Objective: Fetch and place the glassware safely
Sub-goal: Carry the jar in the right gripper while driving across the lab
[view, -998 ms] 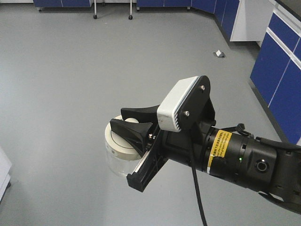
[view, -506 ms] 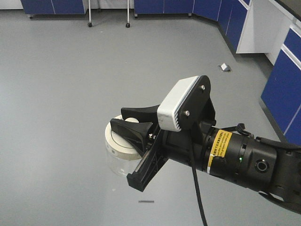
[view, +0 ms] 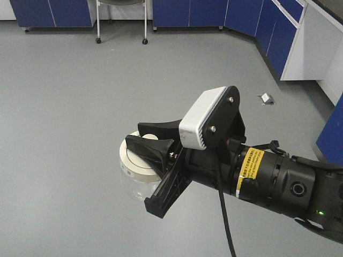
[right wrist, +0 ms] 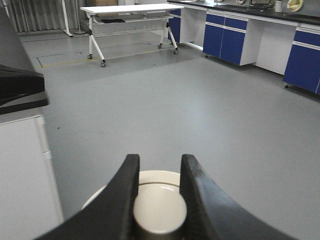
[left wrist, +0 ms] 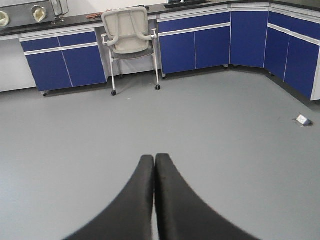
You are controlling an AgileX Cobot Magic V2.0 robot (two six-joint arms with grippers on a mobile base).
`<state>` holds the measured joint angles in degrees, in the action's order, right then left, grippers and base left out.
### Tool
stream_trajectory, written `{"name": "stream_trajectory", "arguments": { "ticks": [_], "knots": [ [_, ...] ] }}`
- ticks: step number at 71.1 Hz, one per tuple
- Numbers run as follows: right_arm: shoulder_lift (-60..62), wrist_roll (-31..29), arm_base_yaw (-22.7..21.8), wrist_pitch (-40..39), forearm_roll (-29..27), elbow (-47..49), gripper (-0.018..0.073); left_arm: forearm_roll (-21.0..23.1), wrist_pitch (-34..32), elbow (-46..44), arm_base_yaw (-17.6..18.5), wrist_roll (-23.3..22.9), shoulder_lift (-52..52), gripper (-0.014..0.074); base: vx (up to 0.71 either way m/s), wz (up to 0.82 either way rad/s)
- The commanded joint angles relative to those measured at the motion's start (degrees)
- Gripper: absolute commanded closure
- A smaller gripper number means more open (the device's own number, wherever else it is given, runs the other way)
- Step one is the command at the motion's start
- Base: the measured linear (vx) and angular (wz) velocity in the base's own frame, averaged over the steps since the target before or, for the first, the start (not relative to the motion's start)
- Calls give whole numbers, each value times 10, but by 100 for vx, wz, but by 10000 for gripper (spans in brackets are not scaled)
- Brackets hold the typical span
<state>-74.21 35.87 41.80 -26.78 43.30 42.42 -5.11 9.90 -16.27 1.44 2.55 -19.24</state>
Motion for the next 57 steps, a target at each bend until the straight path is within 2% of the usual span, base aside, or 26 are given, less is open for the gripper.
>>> {"name": "stream_trajectory", "arguments": {
  "ticks": [1, 57],
  "knots": [
    [20, -4, -1, -48, -14, 16, 563, 3, -40, -15, 1, -4, -5, 603, 57, -5],
    [20, -4, -1, -46, -14, 16, 563, 3, -40, -15, 1, -4, -5, 603, 58, -2]
  ]
}}
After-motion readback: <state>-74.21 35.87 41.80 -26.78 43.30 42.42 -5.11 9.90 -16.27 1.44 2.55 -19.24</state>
